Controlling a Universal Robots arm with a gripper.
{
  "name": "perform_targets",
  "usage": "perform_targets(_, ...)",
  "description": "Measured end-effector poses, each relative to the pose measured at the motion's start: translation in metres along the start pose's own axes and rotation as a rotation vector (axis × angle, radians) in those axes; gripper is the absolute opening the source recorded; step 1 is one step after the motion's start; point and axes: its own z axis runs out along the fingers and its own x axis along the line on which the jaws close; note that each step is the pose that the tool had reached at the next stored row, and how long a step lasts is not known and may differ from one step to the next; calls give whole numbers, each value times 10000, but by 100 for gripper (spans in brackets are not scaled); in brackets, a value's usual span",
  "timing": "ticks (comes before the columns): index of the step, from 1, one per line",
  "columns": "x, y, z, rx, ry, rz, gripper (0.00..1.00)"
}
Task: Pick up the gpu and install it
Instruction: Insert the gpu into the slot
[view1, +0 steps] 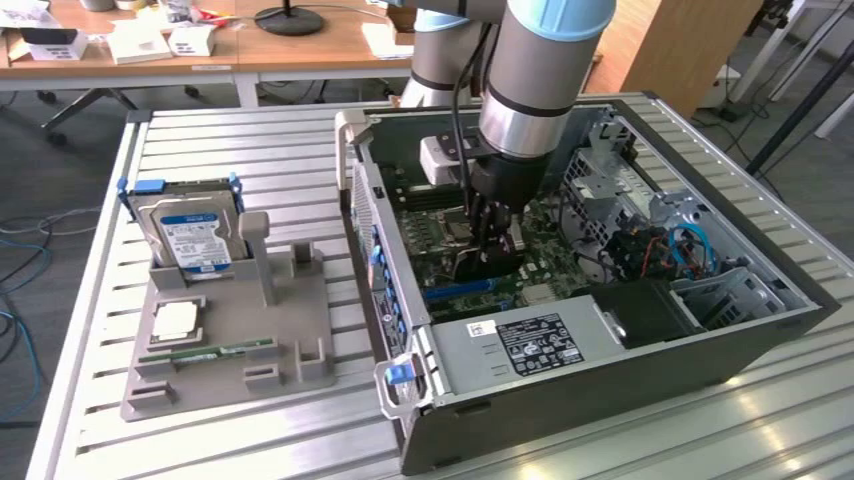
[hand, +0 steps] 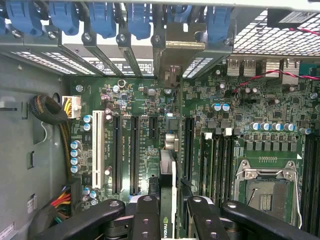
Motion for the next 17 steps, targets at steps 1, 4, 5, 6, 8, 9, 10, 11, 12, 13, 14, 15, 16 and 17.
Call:
perform_targets(1, 0, 0, 1, 1, -1, 1, 26)
perform_targets(4, -1, 8, 2, 1, -1, 1, 26)
perform_targets(5, -2, 12, 3, 1, -1, 1, 26)
perform_targets(6, -3, 19, 3, 1, -1, 0, 26)
perform_targets(8, -3, 19, 3, 1, -1, 0, 26)
perform_targets(9, -2, 19, 4, 0, 0, 0, 26)
perform_targets(10, -2, 20, 10, 2, -4, 1, 26)
perform_targets(11, -3, 19, 17, 1, -3, 0, 26)
perform_targets(12, -3, 19, 22, 1, -1, 0, 26)
perform_targets(13, -3, 19, 29, 1, -2, 0, 26)
perform_targets(14, -3, 20, 34, 1, -1, 0, 26)
perform_targets(15, -3, 20, 41, 1, -1, 0, 26)
perform_targets(16, -3, 20, 47, 1, -2, 0, 26)
perform_targets(17, -2, 20, 52, 1, -1, 0, 26)
